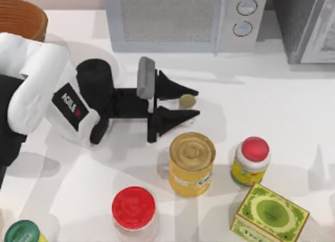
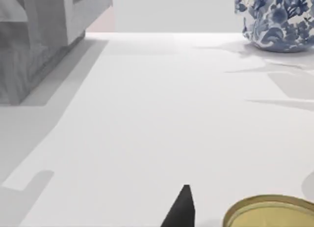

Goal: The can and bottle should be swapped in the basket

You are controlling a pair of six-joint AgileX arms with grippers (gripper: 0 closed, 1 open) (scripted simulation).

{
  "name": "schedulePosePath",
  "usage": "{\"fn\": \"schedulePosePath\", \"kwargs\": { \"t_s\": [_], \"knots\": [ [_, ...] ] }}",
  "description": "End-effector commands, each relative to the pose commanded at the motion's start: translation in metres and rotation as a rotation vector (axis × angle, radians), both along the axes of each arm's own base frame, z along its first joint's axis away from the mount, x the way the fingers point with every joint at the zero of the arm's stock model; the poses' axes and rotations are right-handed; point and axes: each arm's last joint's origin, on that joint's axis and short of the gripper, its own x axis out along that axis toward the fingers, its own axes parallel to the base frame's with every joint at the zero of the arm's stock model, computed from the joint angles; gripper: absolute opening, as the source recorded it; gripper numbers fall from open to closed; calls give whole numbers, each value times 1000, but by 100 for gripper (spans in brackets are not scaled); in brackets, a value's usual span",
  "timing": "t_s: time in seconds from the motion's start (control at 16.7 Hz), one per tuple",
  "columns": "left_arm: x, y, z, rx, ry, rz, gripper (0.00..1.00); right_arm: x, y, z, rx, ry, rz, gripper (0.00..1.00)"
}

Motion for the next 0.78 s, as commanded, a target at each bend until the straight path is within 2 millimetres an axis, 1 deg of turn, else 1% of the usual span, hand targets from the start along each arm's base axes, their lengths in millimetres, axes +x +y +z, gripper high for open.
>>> {"fn": "schedulePosePath", "kwargs": {
  "t_s": [0.18,0.24,0.78],
  "knots": [
    [0,0,0,0,0,0,98,0,0,0,0,0,0,100],
    [0,0,0,0,0,0,100,0,0,0,0,0,0,100],
    [1,2,0,0,0,4,100,0,0,0,0,0,0,100]
  ]
}}
